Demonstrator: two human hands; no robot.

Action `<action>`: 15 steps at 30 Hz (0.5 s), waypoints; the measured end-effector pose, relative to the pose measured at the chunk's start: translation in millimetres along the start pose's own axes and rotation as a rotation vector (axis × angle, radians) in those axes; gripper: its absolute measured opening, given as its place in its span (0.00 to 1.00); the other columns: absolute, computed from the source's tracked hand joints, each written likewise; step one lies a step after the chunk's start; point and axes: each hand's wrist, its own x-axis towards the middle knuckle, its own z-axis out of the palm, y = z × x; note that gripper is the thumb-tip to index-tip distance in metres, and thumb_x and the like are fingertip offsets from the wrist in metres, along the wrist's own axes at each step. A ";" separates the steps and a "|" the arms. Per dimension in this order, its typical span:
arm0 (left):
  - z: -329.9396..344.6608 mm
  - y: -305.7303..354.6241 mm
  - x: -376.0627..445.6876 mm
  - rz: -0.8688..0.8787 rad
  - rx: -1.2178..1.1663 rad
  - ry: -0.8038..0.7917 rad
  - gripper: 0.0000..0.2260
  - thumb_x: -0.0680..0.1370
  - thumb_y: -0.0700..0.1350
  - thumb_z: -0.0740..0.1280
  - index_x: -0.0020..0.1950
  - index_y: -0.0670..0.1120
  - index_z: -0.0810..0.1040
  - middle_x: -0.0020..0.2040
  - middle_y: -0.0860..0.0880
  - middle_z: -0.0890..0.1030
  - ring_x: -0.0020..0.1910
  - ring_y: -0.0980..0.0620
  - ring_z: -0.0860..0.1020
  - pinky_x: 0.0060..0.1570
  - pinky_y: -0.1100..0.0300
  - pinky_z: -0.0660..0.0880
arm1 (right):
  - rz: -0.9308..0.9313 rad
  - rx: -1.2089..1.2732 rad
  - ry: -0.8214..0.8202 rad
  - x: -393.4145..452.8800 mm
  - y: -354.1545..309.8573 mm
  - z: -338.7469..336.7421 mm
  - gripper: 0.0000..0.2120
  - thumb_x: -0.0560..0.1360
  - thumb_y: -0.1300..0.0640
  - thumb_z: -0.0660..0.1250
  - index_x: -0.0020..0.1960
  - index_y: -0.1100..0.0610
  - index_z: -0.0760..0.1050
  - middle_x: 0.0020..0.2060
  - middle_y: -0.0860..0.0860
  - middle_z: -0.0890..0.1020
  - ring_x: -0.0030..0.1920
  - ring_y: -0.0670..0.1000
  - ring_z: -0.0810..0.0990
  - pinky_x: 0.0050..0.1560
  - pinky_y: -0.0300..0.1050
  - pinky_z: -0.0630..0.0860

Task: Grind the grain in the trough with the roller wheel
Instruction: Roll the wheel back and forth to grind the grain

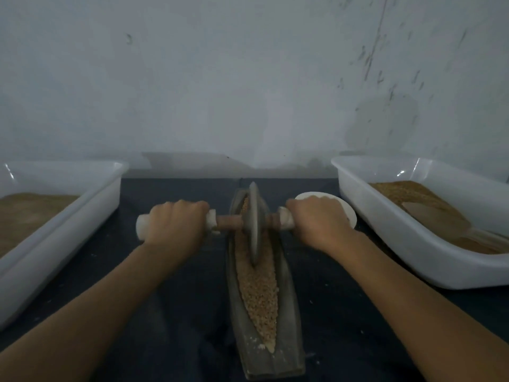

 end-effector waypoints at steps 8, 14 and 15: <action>-2.1 -3.6 -6.4 0.049 0.030 0.004 0.10 0.74 0.53 0.65 0.41 0.55 0.64 0.40 0.53 0.76 0.38 0.48 0.76 0.36 0.56 0.66 | -0.012 0.005 0.040 -13.6 -4.2 -5.8 0.07 0.74 0.53 0.67 0.49 0.51 0.69 0.42 0.51 0.80 0.41 0.54 0.78 0.36 0.47 0.66; -42.6 -2.7 -68.4 0.159 0.115 -0.099 0.11 0.74 0.60 0.63 0.42 0.58 0.62 0.38 0.56 0.70 0.37 0.55 0.73 0.36 0.58 0.63 | -0.121 0.116 -0.124 -84.4 -11.3 -46.8 0.16 0.73 0.46 0.67 0.42 0.43 0.58 0.34 0.45 0.70 0.35 0.46 0.69 0.32 0.40 0.60; -48.1 -0.7 -70.5 0.179 0.131 -0.131 0.10 0.74 0.60 0.62 0.44 0.58 0.63 0.38 0.56 0.70 0.38 0.55 0.73 0.36 0.58 0.63 | -0.125 0.131 -0.148 -84.5 -11.7 -47.5 0.15 0.73 0.46 0.67 0.41 0.43 0.58 0.35 0.44 0.70 0.35 0.46 0.70 0.31 0.40 0.61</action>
